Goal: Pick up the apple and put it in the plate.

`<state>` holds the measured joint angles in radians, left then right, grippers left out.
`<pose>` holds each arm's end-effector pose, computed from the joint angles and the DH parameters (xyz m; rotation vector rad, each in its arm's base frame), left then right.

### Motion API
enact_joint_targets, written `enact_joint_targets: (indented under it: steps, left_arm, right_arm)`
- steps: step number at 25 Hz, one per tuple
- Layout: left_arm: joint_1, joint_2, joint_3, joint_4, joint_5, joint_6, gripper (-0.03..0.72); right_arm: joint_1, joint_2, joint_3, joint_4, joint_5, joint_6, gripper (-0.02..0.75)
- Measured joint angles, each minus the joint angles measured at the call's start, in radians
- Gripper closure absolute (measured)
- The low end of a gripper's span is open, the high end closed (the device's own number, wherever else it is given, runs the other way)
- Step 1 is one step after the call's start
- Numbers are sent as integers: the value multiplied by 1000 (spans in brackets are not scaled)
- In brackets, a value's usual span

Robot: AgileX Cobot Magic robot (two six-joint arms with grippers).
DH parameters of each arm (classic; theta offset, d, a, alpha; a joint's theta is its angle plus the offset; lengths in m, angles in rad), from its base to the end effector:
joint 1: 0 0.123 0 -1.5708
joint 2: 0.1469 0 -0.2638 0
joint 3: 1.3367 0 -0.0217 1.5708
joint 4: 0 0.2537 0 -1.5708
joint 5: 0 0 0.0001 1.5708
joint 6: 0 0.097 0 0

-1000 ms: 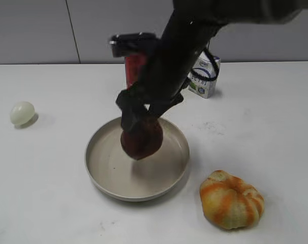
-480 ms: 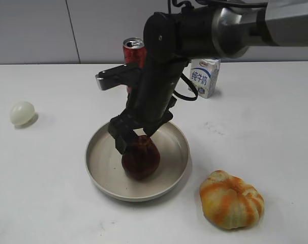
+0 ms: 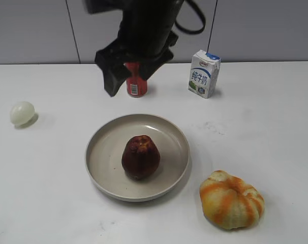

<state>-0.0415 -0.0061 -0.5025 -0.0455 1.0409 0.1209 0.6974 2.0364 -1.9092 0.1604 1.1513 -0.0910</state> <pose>0.0239 -0.0048 0.2786 0.1652 2.0083 -0.0037 0.3296 0.2947 0.2614 -1.0282 2.6078 0.3739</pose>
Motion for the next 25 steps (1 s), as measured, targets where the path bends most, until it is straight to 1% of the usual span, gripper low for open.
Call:
enact_joint_targets:
  steps: [4,8,13,20,25]
  left_arm:
    - [0,0,0,0,0,0,450]
    - [0,0,0,0,0,0,450]
    - [0,0,0,0,0,0,450]
    - [0,0,0,0,0,0,450]
    - [0,0,0,0,0,0,450]
  right_arm:
    - [-32,-147,19,-125,45,100,58]
    - [-66,-338,160,-205,54,156,63]
    - [-70,-616,419,-205,57,183,85]
    - [-70,-1006,839,-192,60,235,141]
    - [-70,-1257,1089,-160,5,238,146]
